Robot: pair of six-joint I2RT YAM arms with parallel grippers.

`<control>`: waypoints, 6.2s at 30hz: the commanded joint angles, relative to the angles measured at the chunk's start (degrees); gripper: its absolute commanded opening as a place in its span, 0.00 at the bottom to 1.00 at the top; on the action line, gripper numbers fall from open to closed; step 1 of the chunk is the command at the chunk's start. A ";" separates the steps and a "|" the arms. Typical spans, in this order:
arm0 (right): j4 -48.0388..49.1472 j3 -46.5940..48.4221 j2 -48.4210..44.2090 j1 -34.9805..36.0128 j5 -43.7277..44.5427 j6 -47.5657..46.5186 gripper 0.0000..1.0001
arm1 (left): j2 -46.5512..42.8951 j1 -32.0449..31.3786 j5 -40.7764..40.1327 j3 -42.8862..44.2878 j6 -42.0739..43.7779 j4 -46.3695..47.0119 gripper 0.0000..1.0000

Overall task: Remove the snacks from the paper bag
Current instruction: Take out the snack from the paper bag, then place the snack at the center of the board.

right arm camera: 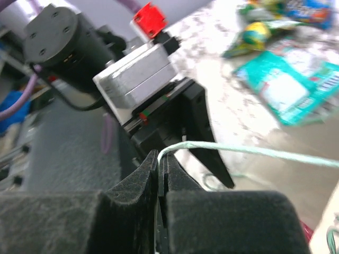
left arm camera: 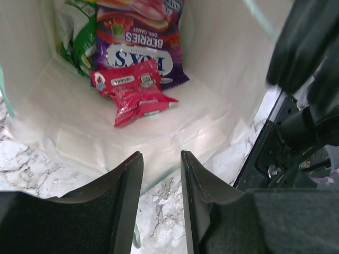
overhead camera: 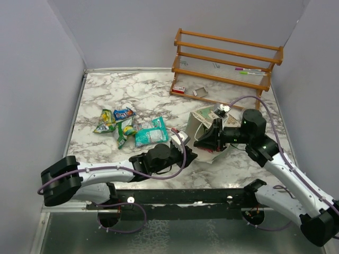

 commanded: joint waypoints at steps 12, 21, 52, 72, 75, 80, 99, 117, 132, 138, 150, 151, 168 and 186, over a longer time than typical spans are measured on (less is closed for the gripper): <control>-8.30 -3.82 -2.63 0.34 8.34 4.83 0.03 | 8.41 0.12 3.59 4.27 2.02 6.69 0.33; -21.60 13.47 -0.66 0.34 29.86 -4.42 0.03 | 4.33 0.13 1.94 2.88 0.73 2.96 0.33; -14.17 19.86 4.27 0.34 1.67 -16.70 0.04 | 17.35 0.23 -2.16 12.29 9.66 0.48 0.30; -16.12 18.94 -0.33 0.34 17.92 -13.34 0.02 | 29.45 0.30 -4.92 15.69 13.86 2.89 0.64; -17.43 20.26 -1.69 0.34 21.41 -12.65 0.02 | 30.34 0.31 -3.18 15.69 13.51 3.54 0.64; -14.41 20.26 -4.33 0.34 21.13 -9.54 0.02 | 32.79 0.31 -2.80 15.90 12.84 3.55 0.65; -23.59 20.47 -3.99 0.35 37.82 -9.39 0.06 | 32.08 0.70 -1.72 17.08 13.06 1.03 0.20; -18.92 19.43 -4.14 0.34 42.44 -8.18 0.03 | 15.70 0.75 1.74 14.95 11.02 -6.05 0.00; -16.68 14.30 -7.65 0.34 50.75 -9.49 0.03 | -7.60 0.75 -4.02 16.96 14.54 -22.06 0.00; -16.21 12.69 -8.88 0.34 50.17 -10.47 0.03 | -12.94 0.74 -17.68 18.81 15.55 -25.62 0.00; -15.63 10.47 -13.51 0.34 49.33 -14.06 0.03 | -3.59 29.19 -17.67 24.03 1.16 -45.60 0.00; -15.70 10.47 -13.76 0.34 49.34 -14.20 0.03 | -2.16 31.95 -15.53 25.07 0.45 -46.69 0.00; -15.69 9.28 -17.95 0.34 45.48 -15.28 0.03 | 33.28 44.71 -5.11 48.53 7.35 -60.61 0.00; -10.44 4.45 -11.09 0.33 8.14 -14.62 0.03 | 20.27 46.24 7.75 39.23 6.76 -50.59 0.71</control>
